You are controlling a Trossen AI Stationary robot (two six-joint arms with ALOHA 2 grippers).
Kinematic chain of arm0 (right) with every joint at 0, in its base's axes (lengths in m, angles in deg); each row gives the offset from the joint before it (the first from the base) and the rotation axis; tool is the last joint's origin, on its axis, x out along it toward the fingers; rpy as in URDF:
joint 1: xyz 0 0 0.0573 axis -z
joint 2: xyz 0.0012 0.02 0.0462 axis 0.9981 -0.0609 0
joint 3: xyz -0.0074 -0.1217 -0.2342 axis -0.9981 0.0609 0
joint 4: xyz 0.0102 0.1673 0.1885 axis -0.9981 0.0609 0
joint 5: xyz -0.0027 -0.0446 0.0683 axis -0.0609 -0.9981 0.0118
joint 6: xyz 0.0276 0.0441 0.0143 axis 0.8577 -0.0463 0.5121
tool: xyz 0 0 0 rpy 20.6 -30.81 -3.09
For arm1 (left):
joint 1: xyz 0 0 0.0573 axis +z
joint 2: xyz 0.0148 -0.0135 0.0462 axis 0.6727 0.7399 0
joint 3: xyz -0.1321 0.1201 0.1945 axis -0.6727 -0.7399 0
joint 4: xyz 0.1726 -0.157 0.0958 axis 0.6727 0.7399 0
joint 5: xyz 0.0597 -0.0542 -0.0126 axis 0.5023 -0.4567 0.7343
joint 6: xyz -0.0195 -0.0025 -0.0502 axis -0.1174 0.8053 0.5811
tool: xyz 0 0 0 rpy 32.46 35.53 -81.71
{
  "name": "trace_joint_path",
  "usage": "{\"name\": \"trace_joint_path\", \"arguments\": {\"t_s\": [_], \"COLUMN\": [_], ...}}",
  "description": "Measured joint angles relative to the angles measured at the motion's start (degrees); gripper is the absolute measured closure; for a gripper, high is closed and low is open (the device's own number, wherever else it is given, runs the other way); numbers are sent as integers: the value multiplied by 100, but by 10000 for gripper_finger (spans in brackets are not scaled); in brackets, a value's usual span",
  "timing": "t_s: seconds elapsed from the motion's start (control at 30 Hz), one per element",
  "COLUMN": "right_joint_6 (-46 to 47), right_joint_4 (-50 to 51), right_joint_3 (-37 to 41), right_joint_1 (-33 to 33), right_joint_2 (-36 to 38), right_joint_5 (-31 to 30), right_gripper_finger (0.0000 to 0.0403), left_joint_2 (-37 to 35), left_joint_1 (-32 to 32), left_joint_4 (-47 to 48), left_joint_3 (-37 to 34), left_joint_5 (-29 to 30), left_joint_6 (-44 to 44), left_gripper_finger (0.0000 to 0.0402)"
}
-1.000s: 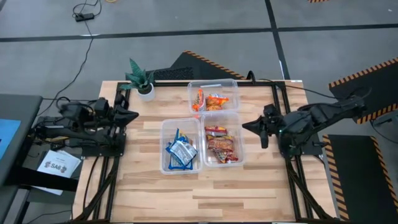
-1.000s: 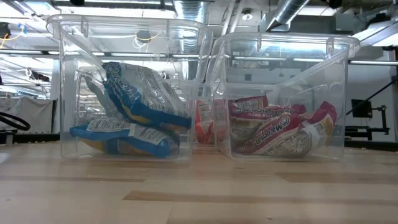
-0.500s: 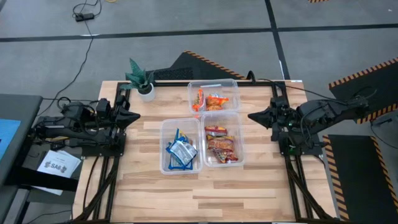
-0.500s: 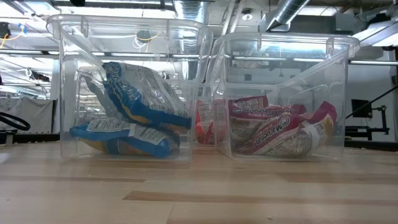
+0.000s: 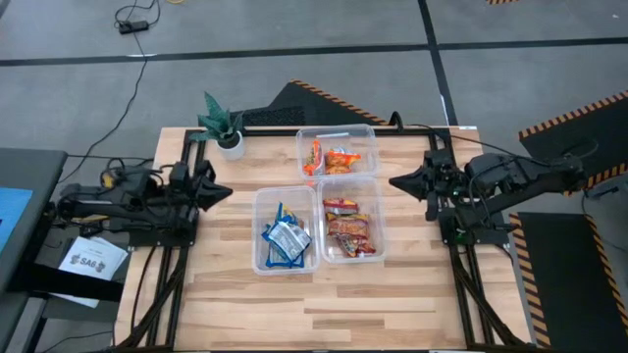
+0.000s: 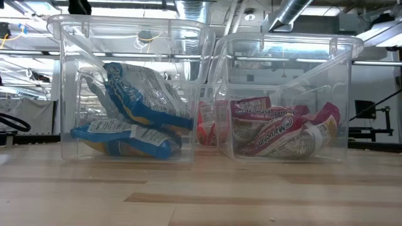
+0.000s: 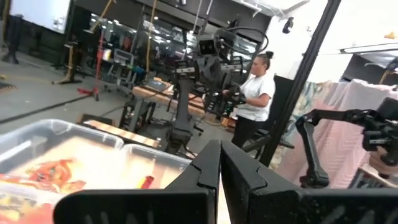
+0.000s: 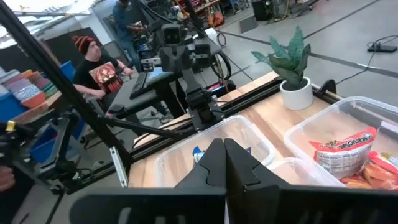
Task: Sort Maruchan noodles
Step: Return to Home Position
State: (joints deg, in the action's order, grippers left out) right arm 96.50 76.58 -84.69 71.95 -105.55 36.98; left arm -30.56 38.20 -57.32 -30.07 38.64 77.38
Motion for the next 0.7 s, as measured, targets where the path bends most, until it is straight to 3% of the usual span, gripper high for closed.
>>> {"name": "trace_joint_path", "arguments": {"t_s": [0.4, 0.53, 0.7], "right_joint_6": [61, 78, 73], "right_joint_4": [-5, -5, 19], "right_joint_3": [0, 0, 0], "right_joint_1": [47, 47, 47], "right_joint_2": [0, 0, 0], "right_joint_5": [146, 146, 143], "right_gripper_finger": [396, 396, 396], "left_joint_2": [-111, -605, -1448], "left_joint_1": [-2, 0, -2], "left_joint_4": [-376, -757, -515], "left_joint_3": [-264, -451, -617], "left_joint_5": [-128, -218, -158], "left_joint_6": [-294, -588, -561], "left_gripper_finger": [401, 401, 401]}}
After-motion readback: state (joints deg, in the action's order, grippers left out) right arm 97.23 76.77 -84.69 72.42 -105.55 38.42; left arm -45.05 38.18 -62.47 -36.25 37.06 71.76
